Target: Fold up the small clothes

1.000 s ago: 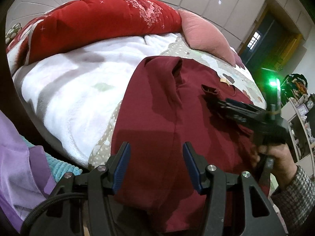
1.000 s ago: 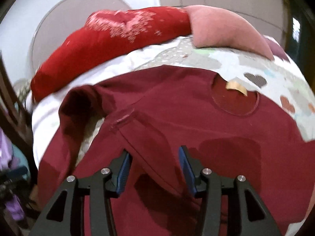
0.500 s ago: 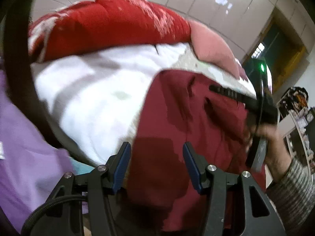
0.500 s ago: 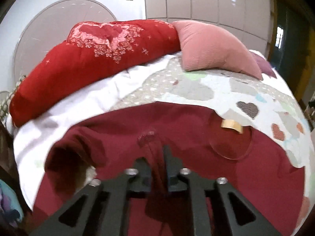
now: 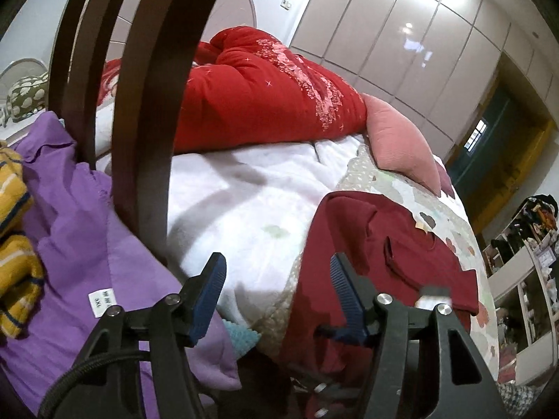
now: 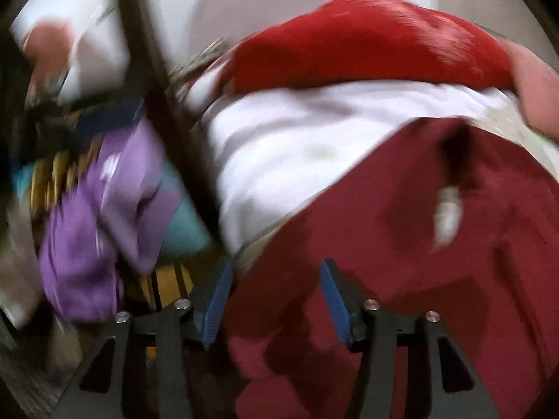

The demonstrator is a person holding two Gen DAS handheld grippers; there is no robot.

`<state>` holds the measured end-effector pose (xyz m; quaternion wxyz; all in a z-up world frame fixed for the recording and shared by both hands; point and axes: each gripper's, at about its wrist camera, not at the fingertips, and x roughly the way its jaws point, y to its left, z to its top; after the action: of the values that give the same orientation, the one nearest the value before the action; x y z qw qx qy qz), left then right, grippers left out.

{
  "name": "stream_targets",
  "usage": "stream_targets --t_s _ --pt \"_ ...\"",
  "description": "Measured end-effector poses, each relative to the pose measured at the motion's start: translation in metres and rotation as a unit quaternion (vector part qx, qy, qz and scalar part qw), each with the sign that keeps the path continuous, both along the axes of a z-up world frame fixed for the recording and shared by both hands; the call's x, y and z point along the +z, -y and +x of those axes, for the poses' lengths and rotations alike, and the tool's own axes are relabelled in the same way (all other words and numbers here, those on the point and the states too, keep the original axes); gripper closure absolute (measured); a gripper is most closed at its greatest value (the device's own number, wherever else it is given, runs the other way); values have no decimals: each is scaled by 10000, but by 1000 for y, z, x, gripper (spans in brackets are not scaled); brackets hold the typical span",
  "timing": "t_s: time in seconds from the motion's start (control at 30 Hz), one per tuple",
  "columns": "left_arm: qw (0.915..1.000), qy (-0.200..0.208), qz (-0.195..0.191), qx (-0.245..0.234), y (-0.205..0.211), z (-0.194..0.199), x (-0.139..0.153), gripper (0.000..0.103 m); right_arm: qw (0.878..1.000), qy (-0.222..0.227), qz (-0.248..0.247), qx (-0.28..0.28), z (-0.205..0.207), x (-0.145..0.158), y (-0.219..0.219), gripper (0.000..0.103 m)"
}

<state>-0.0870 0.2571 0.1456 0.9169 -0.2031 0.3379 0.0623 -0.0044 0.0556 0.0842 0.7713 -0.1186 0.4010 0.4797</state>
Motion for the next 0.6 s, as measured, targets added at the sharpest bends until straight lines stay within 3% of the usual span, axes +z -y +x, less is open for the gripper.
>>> stream_targets --t_s 0.13,0.2,0.23,0.27,0.3,0.37,0.47,0.53,0.6 --pt "10000 -2 -55 31 -2 -4 -2 42 9936 631 -707 613 -31 -22 -32 37" --pt "10000 3 -62 35 -3 -6 -1 42 9857 1119 -1049 697 -42 -33 -44 37" --pt "10000 14 -73 33 -3 -6 0 42 9822 1273 -1208 671 -44 -37 -48 57" --pt "10000 32 -80 37 -4 -6 1 42 9796 1403 -1332 549 -42 -38 -49 97" --pt "9999 47 -78 43 -4 -7 2 42 9820 1258 -1318 490 -32 -35 -51 98" --pt "9999 81 -52 60 -6 -10 6 42 9913 863 -948 292 -19 -20 -46 99" --pt "9999 122 17 85 -4 -11 12 42 9969 728 -284 1 -4 24 -39 99" --pt "9999 121 49 74 -2 -9 14 42 9969 643 348 -281 14 65 -24 99" --pt "9999 107 65 34 0 -6 14 42 9887 459 1217 -741 41 114 10 99"
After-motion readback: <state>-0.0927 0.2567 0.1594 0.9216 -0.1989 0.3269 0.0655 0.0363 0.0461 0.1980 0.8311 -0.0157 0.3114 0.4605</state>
